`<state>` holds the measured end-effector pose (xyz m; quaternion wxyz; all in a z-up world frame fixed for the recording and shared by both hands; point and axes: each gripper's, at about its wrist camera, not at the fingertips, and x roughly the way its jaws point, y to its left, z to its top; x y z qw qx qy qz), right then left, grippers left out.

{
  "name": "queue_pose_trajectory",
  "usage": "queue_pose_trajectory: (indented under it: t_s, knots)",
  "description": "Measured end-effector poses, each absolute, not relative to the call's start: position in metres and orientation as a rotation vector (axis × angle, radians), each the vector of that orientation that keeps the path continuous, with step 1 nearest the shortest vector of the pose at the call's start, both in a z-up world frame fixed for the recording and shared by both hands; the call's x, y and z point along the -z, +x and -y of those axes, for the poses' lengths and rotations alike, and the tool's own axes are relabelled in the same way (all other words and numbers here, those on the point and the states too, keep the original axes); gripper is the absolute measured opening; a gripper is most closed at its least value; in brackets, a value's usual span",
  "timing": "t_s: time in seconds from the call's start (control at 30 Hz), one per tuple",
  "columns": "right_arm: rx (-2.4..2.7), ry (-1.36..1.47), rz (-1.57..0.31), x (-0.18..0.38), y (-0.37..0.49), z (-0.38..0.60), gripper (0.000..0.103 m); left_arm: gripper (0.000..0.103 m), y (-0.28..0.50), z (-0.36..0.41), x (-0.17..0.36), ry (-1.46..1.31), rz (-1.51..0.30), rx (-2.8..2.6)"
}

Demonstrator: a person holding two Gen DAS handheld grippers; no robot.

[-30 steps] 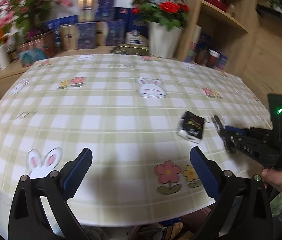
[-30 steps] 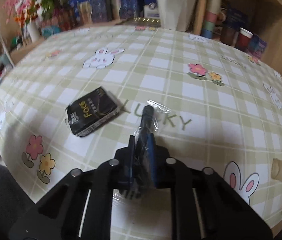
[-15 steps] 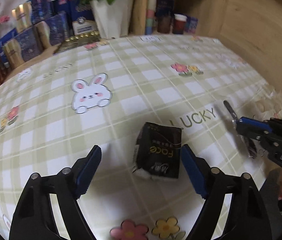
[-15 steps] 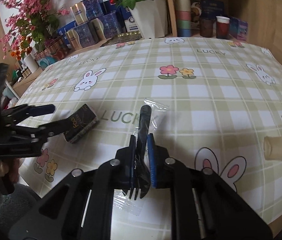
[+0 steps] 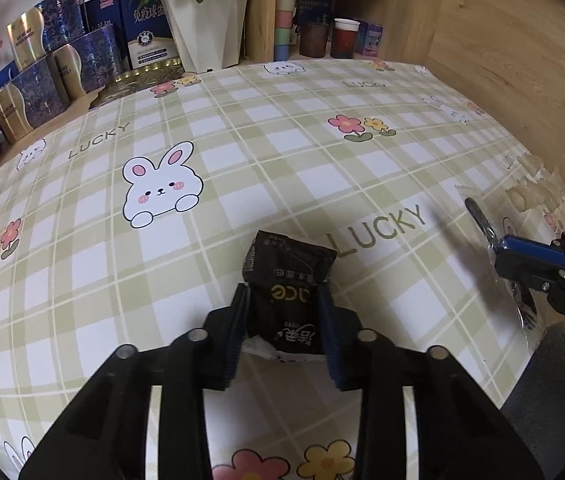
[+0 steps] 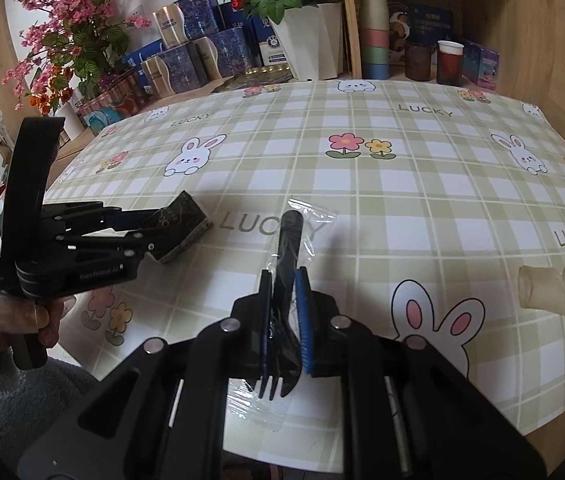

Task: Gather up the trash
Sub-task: 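Grasp the black 'Face' tissue pack with the left tool, then carry the tissue pack into the bin and open the left tool while the right tool carries the spoon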

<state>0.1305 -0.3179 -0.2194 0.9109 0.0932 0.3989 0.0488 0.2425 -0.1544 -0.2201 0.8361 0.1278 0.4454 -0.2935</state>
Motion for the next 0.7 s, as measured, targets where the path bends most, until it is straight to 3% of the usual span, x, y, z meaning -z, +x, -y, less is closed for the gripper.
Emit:
queue_pose_trajectory:
  t_s: [0.2,0.7]
  knots:
    - [-0.103,0.184,-0.815,0.214,0.122,0.314,0.015,0.026,0.234,0.138,0.214,0.214,-0.947,0.616]
    - [-0.146,0.202,-0.795,0.205,0.105,0.300,0.015,0.026,0.172,0.088,0.186,0.098,-0.922,0.628]
